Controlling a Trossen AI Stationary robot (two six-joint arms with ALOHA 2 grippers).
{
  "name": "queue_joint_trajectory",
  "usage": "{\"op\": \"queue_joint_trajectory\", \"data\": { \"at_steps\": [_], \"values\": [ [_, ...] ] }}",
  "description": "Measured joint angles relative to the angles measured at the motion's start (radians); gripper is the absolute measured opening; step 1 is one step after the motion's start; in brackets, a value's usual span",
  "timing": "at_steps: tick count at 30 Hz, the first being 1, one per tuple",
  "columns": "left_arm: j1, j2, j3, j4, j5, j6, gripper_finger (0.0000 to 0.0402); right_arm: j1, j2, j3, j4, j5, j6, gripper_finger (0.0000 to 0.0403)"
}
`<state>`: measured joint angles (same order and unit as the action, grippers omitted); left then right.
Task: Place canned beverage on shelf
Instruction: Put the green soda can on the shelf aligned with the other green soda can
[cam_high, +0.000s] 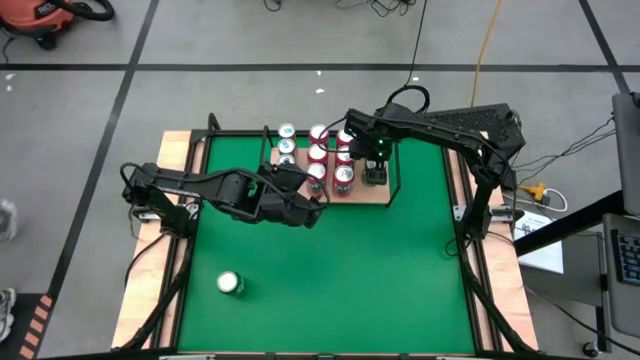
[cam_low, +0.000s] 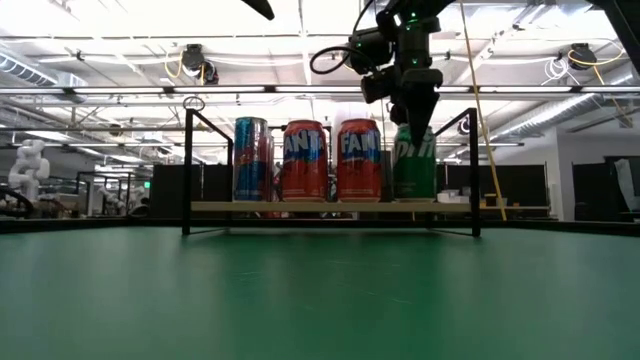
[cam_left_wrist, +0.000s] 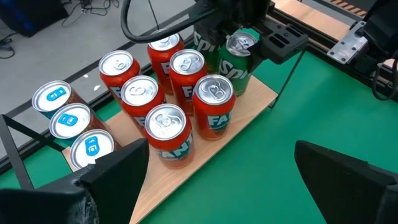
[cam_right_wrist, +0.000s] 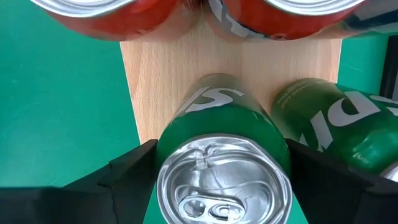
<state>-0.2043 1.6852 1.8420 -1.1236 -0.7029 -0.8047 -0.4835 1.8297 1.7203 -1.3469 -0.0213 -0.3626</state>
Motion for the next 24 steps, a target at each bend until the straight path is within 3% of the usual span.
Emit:
{"op": "queue_joint_trajectory", "data": {
  "at_steps": [24],
  "values": [
    [0.001, 0.000, 0.000, 0.000, 0.002, 0.000, 0.0393, -0.001, 0.001, -0.001, -0.024, 0.096, -0.030, 0.0311]
  ]
}}
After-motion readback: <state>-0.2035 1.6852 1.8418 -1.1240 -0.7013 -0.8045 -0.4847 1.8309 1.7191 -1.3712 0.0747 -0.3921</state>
